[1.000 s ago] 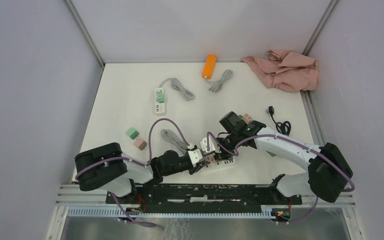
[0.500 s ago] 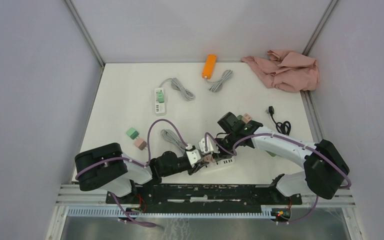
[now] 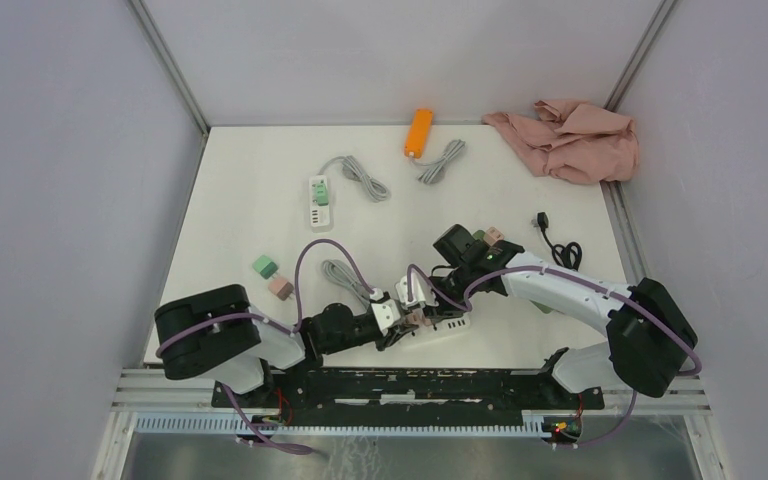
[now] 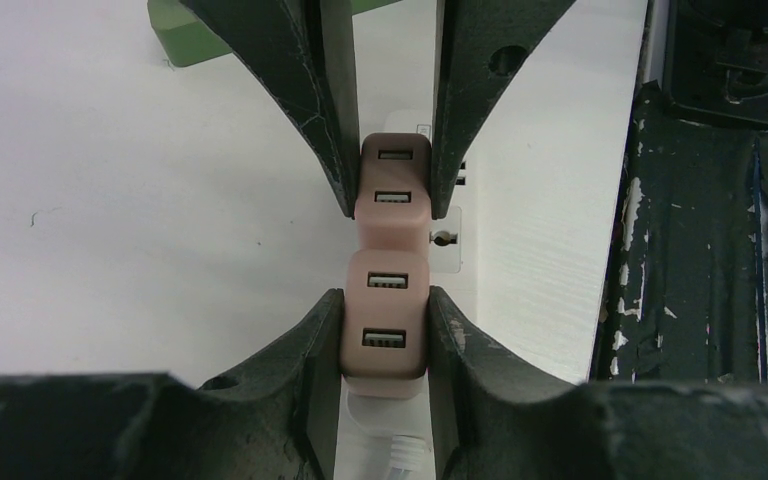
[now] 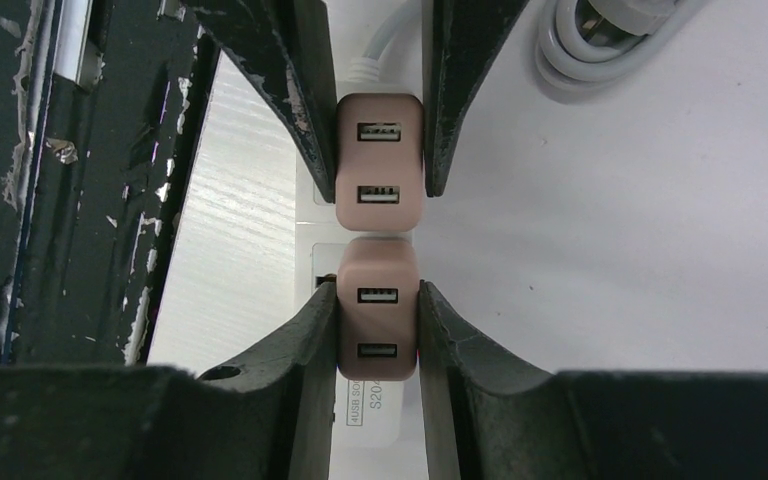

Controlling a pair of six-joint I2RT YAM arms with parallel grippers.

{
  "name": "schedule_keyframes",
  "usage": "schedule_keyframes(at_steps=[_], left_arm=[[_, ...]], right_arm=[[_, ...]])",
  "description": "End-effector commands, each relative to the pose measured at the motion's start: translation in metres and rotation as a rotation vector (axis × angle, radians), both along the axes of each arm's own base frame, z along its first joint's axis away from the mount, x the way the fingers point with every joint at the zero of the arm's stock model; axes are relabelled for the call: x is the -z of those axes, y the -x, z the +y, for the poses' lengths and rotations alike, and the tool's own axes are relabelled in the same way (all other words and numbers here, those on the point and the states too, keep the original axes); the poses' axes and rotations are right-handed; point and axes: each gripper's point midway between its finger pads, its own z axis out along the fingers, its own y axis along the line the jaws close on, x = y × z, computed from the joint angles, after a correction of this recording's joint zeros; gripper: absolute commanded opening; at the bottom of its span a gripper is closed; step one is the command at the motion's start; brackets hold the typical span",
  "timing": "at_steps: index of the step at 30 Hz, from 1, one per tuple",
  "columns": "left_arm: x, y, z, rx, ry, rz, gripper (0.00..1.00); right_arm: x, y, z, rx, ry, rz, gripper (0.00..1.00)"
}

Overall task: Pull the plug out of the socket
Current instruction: Remove the plug from the socket.

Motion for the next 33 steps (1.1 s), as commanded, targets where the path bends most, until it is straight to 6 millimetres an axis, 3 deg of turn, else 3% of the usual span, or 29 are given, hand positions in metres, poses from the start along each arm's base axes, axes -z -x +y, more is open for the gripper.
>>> schedule_keyframes(at_steps=[1,4,9,14,19,22,25,30,33], left_arm=[[0.001,0.002,-0.006,0.013,0.013,0.008,0.03],[0.003,0.002,-0.006,0.012,0.015,0.013,0.03],[0.006,0.002,-0.002,0.002,0.01,0.018,0.03],[0.005,0.002,-0.001,-0.003,0.015,0.017,0.03],[0.004,0.002,-0.002,-0.001,0.021,0.021,0.03],[0.005,0.002,-0.002,0.001,0.02,0.027,0.03],[0.006,0.003,-0.003,0.0,0.021,0.032,0.03],[0.007,0.003,-0.002,0.0,0.02,0.034,0.03],[0.008,0.004,-0.001,0.002,0.018,0.036,0.03]], right_arm=[[-0.018,-0.001,0.024,0.064,-0.077,0.039,0.0],[-0.018,-0.015,0.023,0.12,-0.067,-0.005,0.0],[-0.015,-0.031,0.002,0.136,-0.023,-0.055,0.0],[-0.015,-0.003,-0.008,-0.01,-0.03,0.009,0.0],[-0.017,0.018,0.007,-0.058,-0.063,0.081,0.0],[-0.026,0.007,0.024,0.042,-0.102,0.096,0.0],[-0.03,-0.011,0.029,0.139,-0.11,0.08,0.0],[-0.028,-0.035,0.005,0.193,-0.085,0.01,0.0],[-0.024,-0.023,-0.005,0.121,-0.069,0.024,0.0]])
